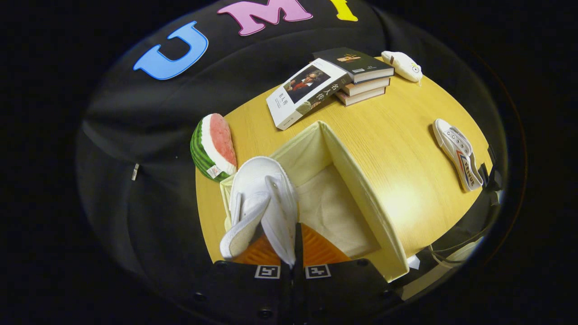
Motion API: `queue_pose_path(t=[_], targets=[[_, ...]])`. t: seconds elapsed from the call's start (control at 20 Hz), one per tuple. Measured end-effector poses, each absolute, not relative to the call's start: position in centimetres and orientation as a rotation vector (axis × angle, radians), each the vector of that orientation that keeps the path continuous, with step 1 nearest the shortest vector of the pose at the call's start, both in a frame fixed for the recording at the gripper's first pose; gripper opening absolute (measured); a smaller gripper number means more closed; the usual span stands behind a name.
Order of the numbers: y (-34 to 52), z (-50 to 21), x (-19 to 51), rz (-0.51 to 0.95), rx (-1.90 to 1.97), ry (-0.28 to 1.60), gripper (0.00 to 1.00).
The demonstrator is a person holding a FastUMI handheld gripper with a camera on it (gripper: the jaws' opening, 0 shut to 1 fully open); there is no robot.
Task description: Open the storage box then place both shoes into the box .Put the left shoe in first, then the right shoe, with the right side of both shoes facing outward in a uniform manner.
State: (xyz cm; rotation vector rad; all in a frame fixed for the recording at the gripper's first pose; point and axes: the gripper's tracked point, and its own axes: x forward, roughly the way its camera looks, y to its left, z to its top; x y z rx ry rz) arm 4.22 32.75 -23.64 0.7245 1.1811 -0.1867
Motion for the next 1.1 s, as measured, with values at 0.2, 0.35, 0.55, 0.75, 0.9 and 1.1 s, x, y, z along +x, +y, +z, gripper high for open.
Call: queue_pose_path(t=[0.2,0.35,0.55,0.75,0.9,1.1], targets=[[32.6,-24.4,2.9,-0.176,0.723,1.214,0.06],[32.8,-25.2,2.3,-0.172,0.724,1.223,0.06],[33.5,-25.6,3.5,-0.168,0.732,1.208,0.06],[33.9,-25.7,3.9,-0.141,0.687,1.159,0.05],[34.7,-25.5,4.3,-0.089,0.714,1.148,0.10],[34.3,-24.5,4.4,-0.025,0.750,1.148,0.32]])
